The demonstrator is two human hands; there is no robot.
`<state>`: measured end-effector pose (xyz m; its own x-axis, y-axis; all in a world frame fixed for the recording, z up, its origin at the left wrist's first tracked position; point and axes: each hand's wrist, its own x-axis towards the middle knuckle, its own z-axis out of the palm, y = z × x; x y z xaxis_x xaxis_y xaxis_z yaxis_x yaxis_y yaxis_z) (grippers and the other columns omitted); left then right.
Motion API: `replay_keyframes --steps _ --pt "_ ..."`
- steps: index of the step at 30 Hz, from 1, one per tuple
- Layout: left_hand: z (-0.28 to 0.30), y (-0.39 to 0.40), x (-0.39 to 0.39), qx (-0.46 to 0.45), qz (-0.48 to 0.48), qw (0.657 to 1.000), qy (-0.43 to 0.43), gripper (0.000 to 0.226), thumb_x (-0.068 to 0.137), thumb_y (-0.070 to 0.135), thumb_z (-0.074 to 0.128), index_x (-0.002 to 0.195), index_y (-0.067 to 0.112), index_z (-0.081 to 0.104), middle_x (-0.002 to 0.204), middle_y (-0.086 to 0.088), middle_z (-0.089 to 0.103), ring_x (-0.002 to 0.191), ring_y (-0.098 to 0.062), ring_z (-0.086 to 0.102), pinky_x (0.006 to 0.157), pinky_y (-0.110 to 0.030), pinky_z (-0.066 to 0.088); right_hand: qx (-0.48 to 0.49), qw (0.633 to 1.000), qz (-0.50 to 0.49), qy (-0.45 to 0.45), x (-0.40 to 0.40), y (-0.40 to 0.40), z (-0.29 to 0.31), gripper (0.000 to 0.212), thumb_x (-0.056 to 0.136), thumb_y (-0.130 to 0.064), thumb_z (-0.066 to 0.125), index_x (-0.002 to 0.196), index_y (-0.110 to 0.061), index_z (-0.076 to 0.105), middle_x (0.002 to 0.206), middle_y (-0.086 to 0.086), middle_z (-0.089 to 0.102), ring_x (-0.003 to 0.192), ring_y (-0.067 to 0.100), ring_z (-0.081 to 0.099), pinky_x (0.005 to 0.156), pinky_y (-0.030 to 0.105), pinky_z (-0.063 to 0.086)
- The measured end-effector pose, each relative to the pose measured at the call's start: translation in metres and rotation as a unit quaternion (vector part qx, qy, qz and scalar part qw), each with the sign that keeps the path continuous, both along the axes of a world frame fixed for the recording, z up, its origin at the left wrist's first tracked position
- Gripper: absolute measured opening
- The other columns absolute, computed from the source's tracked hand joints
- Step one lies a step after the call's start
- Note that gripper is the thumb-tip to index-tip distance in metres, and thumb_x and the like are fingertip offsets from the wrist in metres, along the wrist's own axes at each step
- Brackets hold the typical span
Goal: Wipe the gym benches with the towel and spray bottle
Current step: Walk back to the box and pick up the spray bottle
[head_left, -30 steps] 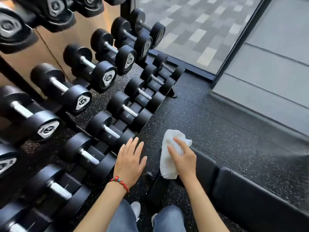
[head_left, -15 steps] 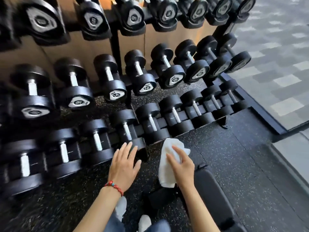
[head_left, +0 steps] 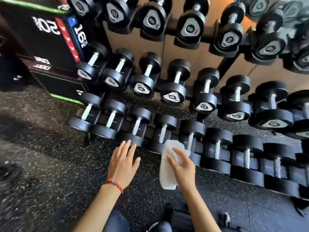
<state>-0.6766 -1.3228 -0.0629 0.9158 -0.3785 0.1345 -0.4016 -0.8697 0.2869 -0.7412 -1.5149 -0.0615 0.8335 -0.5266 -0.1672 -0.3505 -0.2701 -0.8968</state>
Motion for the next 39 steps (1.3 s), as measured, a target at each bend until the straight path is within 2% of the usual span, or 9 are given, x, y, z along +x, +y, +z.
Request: replay_keyframes --steps 6,13,16,19,23,26,31,35,39 --pt "-0.002 0.121 0.016 -0.026 0.111 0.993 0.004 0.048 0.072 0.012 0.078 0.115 -0.003 0.062 0.122 -0.025 0.058 0.113 -0.042 0.055 0.090 -0.057 0.046 -0.003 0.992 0.125 0.008 0.063 0.113 0.000 0.029 0.081 -0.033 0.070 0.109 -0.033 0.064 0.099 -0.020 0.061 0.093 0.003 0.058 0.083 0.026 0.048" --pt "-0.003 0.267 0.033 -0.019 0.217 0.976 0.014 0.048 0.076 0.014 0.075 0.118 -0.004 0.060 0.126 -0.026 0.056 0.116 -0.043 0.052 0.092 -0.056 0.045 0.011 0.974 0.224 0.029 0.118 0.258 -0.005 0.028 0.081 -0.031 0.070 0.108 -0.039 0.063 0.096 -0.012 0.061 0.082 0.002 0.059 0.071 0.023 0.047" --pt "-0.005 0.322 0.033 -0.019 0.262 0.965 0.019 0.048 0.076 0.015 0.075 0.118 -0.004 0.060 0.127 -0.027 0.055 0.116 -0.043 0.052 0.092 -0.056 0.045 0.008 0.961 0.275 0.030 0.138 0.313 -0.007 0.028 0.081 -0.032 0.070 0.106 -0.041 0.063 0.090 -0.016 0.060 0.077 -0.013 0.054 0.063 0.011 0.043" --pt "-0.010 0.366 0.032 -0.020 0.314 0.949 0.021 0.046 0.079 0.016 0.072 0.120 -0.003 0.059 0.129 -0.026 0.053 0.118 -0.043 0.051 0.094 -0.056 0.044 -0.002 0.943 0.330 0.034 0.156 0.361 -0.009 0.027 0.081 -0.031 0.070 0.105 -0.041 0.063 0.086 -0.014 0.061 0.072 -0.013 0.054 0.059 0.011 0.044" --pt "-0.021 0.406 0.040 -0.028 0.378 0.925 0.035 0.047 0.086 0.022 0.065 0.126 0.001 0.055 0.136 -0.023 0.048 0.125 -0.039 0.045 0.101 -0.054 0.038 -0.003 0.925 0.377 0.036 0.184 0.409 -0.013 0.026 0.081 -0.029 0.070 0.105 -0.039 0.063 0.087 -0.012 0.063 0.075 0.001 0.060 0.065 0.021 0.050" --pt "-0.027 0.427 0.058 -0.025 0.407 0.912 0.053 0.047 0.091 0.028 0.055 0.132 0.005 0.049 0.142 -0.018 0.042 0.131 -0.035 0.038 0.107 -0.050 0.031 -0.021 0.912 0.407 0.044 0.214 0.436 -0.018 0.030 0.082 -0.028 0.069 0.111 -0.034 0.063 0.089 -0.012 0.059 0.079 0.009 0.058 0.067 0.022 0.045" --pt "-0.033 0.462 0.114 -0.024 0.430 0.901 0.055 0.046 0.087 0.024 0.063 0.126 0.002 0.056 0.137 -0.021 0.048 0.126 -0.037 0.045 0.101 -0.052 0.037 -0.020 0.902 0.429 0.047 0.284 0.479 -0.026 0.030 0.083 -0.028 0.068 0.112 -0.033 0.063 0.090 -0.010 0.061 0.080 0.011 0.059 0.072 0.028 0.051" --pt "-0.032 0.491 0.176 -0.018 0.449 0.892 0.055 0.046 0.089 0.026 0.059 0.129 0.004 0.052 0.139 -0.020 0.045 0.129 -0.036 0.041 0.105 -0.050 0.033 -0.003 0.896 0.441 0.054 0.353 0.513 -0.027 0.031 0.082 -0.027 0.069 0.113 -0.031 0.063 0.093 -0.010 0.059 0.086 0.013 0.057 0.073 0.026 0.047" --pt "-0.020 0.519 0.241 -0.014 0.463 0.885 0.052 0.049 0.092 0.031 0.053 0.134 0.007 0.047 0.144 -0.017 0.040 0.133 -0.032 0.035 0.108 -0.047 0.028 0.011 0.886 0.460 0.054 0.426 0.548 -0.019 0.030 0.082 -0.026 0.069 0.111 -0.033 0.063 0.094 -0.007 0.060 0.086 0.015 0.058 0.077 0.032 0.051"
